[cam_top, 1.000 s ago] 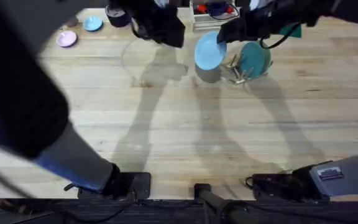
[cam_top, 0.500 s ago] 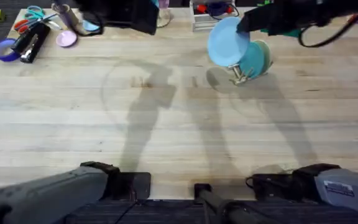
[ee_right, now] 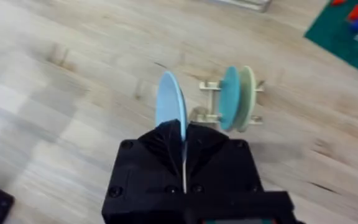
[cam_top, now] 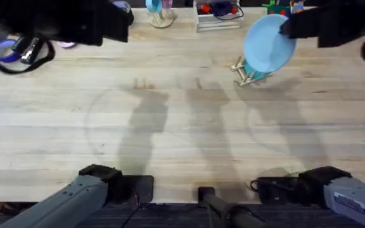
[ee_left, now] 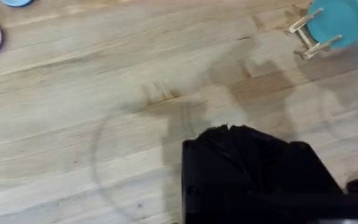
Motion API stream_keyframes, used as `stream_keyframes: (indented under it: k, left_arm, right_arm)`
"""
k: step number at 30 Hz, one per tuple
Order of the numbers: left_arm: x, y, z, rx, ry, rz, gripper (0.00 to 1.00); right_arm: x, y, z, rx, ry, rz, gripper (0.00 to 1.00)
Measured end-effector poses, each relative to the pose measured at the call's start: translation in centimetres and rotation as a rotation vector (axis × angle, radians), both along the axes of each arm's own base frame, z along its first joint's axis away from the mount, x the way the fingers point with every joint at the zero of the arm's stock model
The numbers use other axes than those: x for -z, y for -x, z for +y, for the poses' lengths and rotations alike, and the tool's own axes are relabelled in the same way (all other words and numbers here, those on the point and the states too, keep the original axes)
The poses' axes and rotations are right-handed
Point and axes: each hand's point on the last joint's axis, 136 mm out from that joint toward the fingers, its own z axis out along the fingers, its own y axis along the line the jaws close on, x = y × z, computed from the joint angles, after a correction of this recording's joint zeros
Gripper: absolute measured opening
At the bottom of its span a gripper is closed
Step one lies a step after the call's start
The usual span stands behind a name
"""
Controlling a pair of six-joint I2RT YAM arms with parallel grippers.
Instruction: Pick up the plates from the table one by one and place each into a slot on the dish rack.
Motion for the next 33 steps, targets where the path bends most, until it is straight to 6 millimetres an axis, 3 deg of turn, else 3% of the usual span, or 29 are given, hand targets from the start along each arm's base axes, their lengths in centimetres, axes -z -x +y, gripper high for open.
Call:
stream_keyframes:
  k: [10, 33]
  left_arm:
    - [-1.6, 1.5, 0.8, -0.014, -0.006, -0.074, 0.039]
    - [-1.8, 1.6, 1.3, -0.033, -0.026, -0.087, 0.04]
  right_arm:
    - [-2.3, 1.7, -1.9, 0.025, 0.092, -0.046, 0.028]
    - [-3.3, 0.6, -3.5, 0.004, 0.245, -0.137, 0.027]
